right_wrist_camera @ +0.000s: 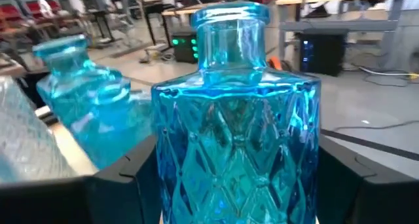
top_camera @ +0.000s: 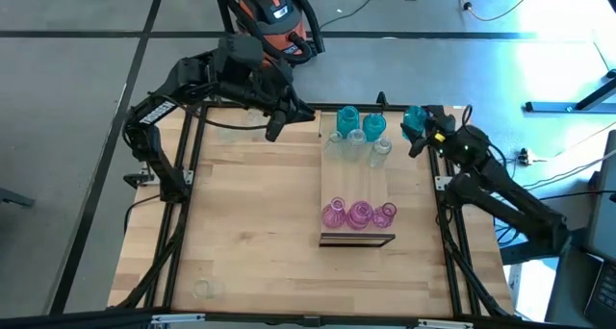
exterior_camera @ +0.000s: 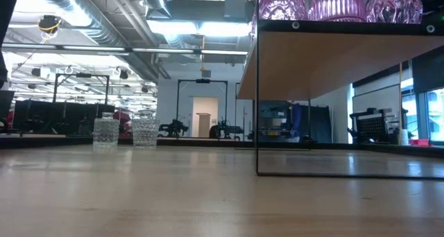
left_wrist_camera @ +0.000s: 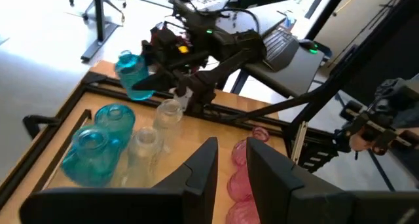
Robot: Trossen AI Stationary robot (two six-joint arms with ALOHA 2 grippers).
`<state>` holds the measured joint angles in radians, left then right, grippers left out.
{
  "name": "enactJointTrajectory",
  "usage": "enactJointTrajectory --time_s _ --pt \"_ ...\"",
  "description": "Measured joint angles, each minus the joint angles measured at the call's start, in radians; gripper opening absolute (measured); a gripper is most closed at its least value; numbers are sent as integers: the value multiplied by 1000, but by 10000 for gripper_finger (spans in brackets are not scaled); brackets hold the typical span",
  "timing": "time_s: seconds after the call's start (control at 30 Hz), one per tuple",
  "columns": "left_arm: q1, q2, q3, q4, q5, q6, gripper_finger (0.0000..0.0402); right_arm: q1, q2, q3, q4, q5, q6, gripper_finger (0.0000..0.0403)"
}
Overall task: Sort vases onto shelf
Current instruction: Put the blue vase on the shelf aligned with the other blue vase
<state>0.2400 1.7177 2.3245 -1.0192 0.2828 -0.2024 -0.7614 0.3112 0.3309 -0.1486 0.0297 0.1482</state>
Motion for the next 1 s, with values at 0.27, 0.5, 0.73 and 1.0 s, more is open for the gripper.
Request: enactJointTrajectory --time_s 0.27,0.5,0.73,1.0 --pt "-24 30 -1 7 55 0 74 -334 172 0 104 -526 7 255" --pt "-32 40 -1 9 57 12 74 -419 374 1 290 -769 33 255" --pt "-32 42 -1 8 68 15 74 -417 515 2 468 -852 63 255" --pt "-32 42 -1 8 68 0 74 -416 567 2 483 -916 116 255"
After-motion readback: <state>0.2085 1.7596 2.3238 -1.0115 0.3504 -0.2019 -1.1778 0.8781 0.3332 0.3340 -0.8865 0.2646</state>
